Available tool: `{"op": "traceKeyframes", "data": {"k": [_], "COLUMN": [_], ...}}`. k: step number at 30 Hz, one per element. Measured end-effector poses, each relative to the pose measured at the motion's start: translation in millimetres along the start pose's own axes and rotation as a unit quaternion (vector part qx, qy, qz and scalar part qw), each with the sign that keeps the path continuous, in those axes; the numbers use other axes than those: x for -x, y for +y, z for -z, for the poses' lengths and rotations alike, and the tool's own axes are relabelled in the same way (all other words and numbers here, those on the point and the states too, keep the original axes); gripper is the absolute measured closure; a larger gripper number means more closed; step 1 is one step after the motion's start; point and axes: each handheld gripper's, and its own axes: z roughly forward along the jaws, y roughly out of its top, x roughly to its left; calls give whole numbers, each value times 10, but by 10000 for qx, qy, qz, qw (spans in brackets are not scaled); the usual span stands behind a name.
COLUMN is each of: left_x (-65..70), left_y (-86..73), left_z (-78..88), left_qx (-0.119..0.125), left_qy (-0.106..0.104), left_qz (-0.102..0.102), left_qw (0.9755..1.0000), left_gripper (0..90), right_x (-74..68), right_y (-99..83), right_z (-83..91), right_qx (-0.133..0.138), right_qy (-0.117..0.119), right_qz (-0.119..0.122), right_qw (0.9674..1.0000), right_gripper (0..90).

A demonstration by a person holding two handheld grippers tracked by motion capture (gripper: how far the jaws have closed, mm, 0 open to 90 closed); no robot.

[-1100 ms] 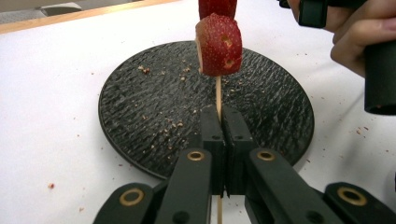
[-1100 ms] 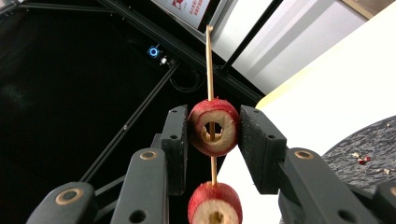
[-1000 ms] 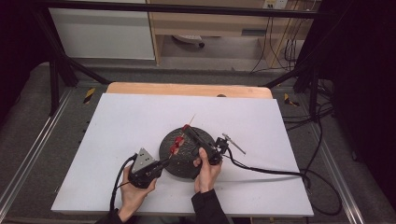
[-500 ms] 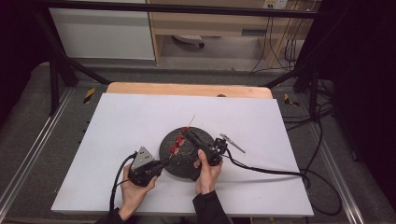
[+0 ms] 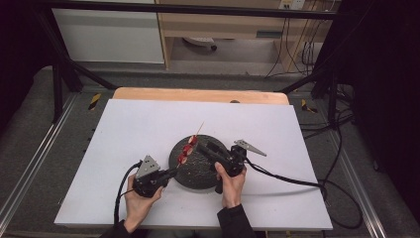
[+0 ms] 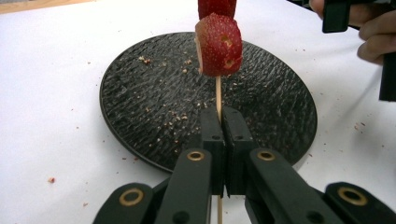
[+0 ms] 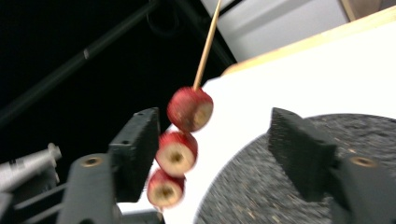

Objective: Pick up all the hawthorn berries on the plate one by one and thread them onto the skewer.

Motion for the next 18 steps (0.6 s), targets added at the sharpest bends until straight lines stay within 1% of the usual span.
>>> {"op": "traceKeyframes", "data": {"k": [2, 5, 8, 10, 12, 15, 18], "left_x": [-10, -20, -18, -20, -23, -37, -49], "left_y": [-5, -13, -18, -14, -11, -7, 3], "left_z": [2, 3, 8, 12, 14, 14, 20], "left_qx": [-30, -72, -99, -111, -122, -154, -181], "left_qy": [-10, -32, -46, -72, -100, -147, -185], "left_qz": [1, -2, -15, -12, -12, 3, 19], "left_qw": [10000, 10000, 9999, 9999, 9999, 9998, 9997], "left_gripper": [885, 885, 885, 885, 885, 885, 885], "right_x": [29, 85, 148, 190, 226, 277, 325], "right_y": [24, 53, 74, 84, 97, 120, 143], "right_z": [38, 108, 175, 220, 264, 332, 409], "right_qx": [-189, -357, -621, -778, -963, -1255, -1422], "right_qy": [-54, -109, -268, -340, -394, -439, -465], "right_qz": [164, 353, 632, 751, 959, 1245, 1449], "right_qw": [9997, 9987, 9957, 9936, 9899, 9833, 9781], "right_gripper": [273, 190, 132, 90, 69, 37, 12]}}
